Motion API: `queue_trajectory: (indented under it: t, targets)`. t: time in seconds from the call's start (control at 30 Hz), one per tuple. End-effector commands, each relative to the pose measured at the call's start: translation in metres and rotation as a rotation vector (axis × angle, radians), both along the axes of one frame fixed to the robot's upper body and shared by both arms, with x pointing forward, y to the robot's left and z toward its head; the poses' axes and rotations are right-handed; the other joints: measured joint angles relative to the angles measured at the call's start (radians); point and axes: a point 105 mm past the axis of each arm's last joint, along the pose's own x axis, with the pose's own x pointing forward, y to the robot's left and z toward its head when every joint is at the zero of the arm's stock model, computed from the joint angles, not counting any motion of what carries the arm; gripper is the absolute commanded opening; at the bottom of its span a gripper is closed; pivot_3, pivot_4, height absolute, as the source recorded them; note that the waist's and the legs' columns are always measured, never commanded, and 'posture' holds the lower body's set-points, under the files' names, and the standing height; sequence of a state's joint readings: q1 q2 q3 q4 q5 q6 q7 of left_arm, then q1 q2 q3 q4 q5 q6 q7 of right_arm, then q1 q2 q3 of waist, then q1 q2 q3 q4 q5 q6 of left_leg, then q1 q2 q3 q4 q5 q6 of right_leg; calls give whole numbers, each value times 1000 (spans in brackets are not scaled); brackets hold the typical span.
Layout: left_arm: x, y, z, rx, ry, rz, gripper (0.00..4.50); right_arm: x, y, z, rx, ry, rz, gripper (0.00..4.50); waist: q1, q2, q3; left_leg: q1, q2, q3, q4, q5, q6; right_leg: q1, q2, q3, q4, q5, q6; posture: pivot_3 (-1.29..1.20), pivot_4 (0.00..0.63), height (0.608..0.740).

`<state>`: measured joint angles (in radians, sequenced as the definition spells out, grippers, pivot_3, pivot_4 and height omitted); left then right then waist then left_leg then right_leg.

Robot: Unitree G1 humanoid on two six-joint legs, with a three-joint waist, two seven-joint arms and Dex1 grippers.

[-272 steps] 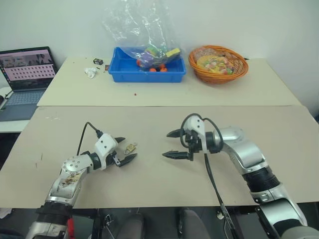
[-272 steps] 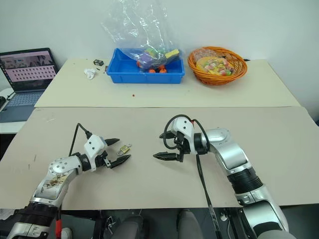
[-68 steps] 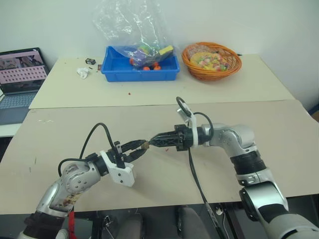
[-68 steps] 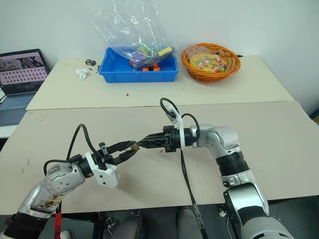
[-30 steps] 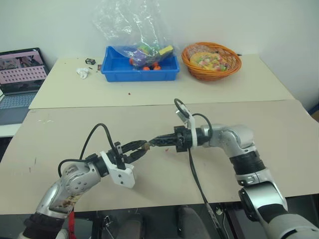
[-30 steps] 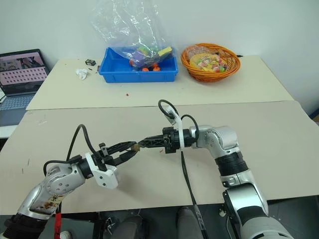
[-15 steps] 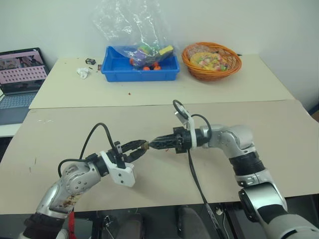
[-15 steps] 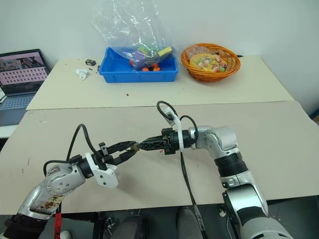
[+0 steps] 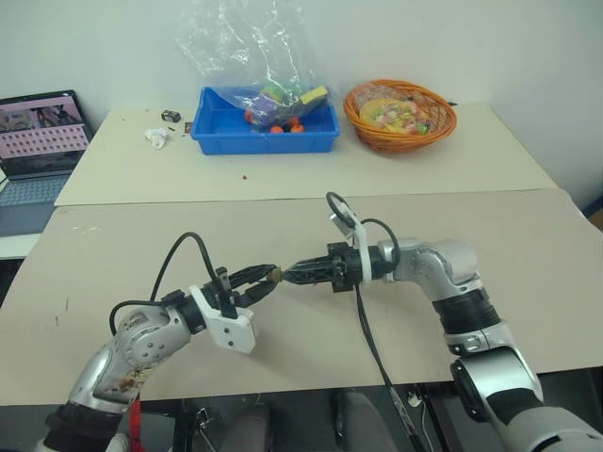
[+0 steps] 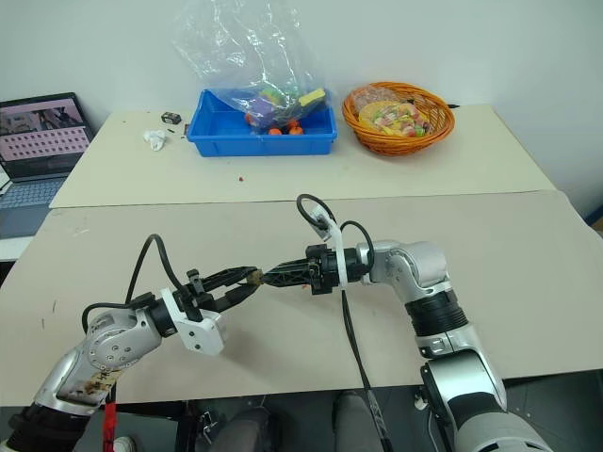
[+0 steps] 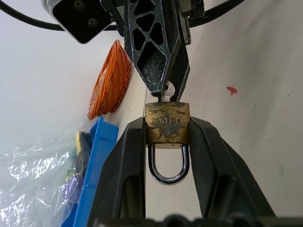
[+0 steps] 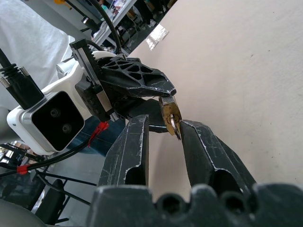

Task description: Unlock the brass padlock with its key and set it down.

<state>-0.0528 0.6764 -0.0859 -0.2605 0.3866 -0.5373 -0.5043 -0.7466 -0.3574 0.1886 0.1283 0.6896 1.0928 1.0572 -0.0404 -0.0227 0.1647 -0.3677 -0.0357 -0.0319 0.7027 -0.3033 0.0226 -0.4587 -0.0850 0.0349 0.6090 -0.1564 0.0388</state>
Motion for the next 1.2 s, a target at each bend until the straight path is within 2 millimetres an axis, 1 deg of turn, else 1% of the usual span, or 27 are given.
queue_trajectory:
  t: [0.03,0.07,0.1,0.43,0.53,0.67,0.77,0.83,0.9,1.2]
  targets:
    - [-4,-3,12,-27,-41,-16,809,0,1,11,30,-18,9,404,0,0,0,0,0,0,0,0,0,0,0,0,0,0,0,0,150,735]
    - [-4,-3,13,-27,-41,-16,809,0,1,11,29,-16,7,93,0,0,0,0,0,0,0,0,0,0,0,0,0,0,0,0,150,735]
    - [-4,-3,13,-27,-42,-17,809,1,1,11,28,-12,3,37,0,0,0,0,0,0,0,0,0,0,0,0,0,0,0,0,150,735]
    - [-5,-3,13,-27,-42,-19,809,2,2,12,24,27,-7,37,0,0,0,0,0,0,0,0,0,0,0,0,0,0,0,0,150,735]
    - [-5,-3,12,-26,-40,-18,809,3,4,9,-6,94,-25,37,-1,0,0,0,0,0,0,0,0,0,0,0,0,0,0,0,150,735]
    - [-5,-4,12,-27,-38,-18,809,11,6,-3,-88,346,-90,37,-3,0,0,0,0,0,0,0,0,0,0,0,0,0,0,0,150,735]
    - [-5,-4,12,-27,-38,-17,809,12,6,-13,-146,479,-133,37,-2,0,0,0,0,0,0,0,0,0,0,0,0,0,-1,0,150,735]
    - [-5,-4,12,-28,-36,-15,809,12,7,-18,-164,534,-145,37,-1,0,0,0,0,0,-1,0,0,0,0,0,1,0,-1,0,150,735]
    - [-5,-4,11,-29,-35,-14,809,12,9,-22,-181,542,-152,37,-1,0,0,-1,0,-1,-1,0,0,0,-1,0,1,0,-1,0,150,735]
    - [-5,-4,12,-32,-37,-9,809,13,15,-25,-170,608,-171,37,-3,0,0,-1,0,0,-1,0,0,0,-1,-1,1,0,0,0,150,735]
